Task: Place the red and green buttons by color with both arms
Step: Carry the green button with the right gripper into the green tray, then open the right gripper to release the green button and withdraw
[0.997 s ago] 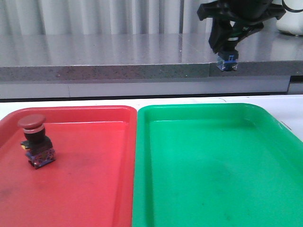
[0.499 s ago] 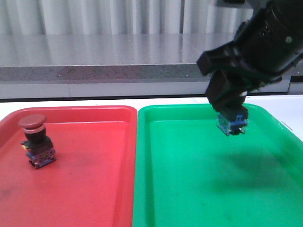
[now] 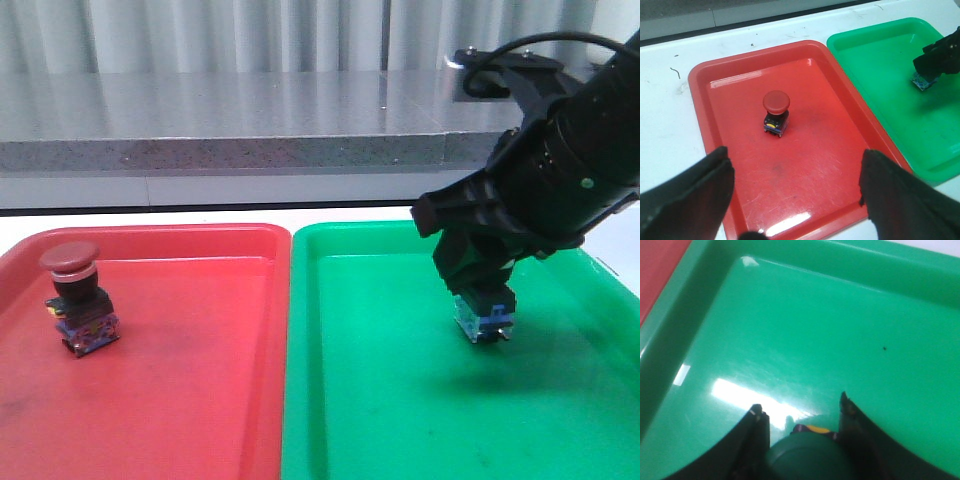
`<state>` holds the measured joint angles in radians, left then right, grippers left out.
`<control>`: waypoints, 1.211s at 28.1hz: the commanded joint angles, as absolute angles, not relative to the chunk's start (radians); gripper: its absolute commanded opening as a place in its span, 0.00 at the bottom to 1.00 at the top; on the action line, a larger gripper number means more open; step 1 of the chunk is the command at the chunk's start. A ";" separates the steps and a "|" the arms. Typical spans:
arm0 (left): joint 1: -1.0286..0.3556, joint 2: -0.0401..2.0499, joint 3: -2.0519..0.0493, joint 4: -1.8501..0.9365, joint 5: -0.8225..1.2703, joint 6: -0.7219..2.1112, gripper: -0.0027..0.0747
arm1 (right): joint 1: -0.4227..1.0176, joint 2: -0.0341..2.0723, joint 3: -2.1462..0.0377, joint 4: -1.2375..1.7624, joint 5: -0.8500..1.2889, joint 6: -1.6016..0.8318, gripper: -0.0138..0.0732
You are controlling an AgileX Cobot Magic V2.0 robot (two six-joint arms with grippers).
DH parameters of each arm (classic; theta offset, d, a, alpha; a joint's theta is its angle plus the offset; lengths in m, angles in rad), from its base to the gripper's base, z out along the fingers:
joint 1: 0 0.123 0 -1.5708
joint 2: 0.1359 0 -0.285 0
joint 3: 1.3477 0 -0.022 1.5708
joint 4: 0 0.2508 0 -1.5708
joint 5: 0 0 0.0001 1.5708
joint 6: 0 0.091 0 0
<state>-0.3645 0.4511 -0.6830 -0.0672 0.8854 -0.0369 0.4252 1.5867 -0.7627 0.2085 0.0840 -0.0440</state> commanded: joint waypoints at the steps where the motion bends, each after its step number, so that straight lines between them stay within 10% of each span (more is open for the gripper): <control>1: -0.372 0.458 -0.708 -0.073 0.821 -0.045 0.70 | 0.424 1.573 -0.784 0.211 0.019 -0.055 0.50; 11: -0.372 0.458 -0.708 -0.073 0.821 -0.045 0.70 | 0.424 1.567 -0.785 0.211 0.026 -0.055 0.78; 34: -0.372 0.458 -0.708 -0.073 0.821 -0.045 0.70 | 0.424 1.085 -0.785 0.063 0.411 -0.056 0.79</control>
<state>-0.3645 0.4511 -0.6830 -0.0672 0.8854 -0.0369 0.4252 1.1864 -0.7627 0.0949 0.3758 -0.0440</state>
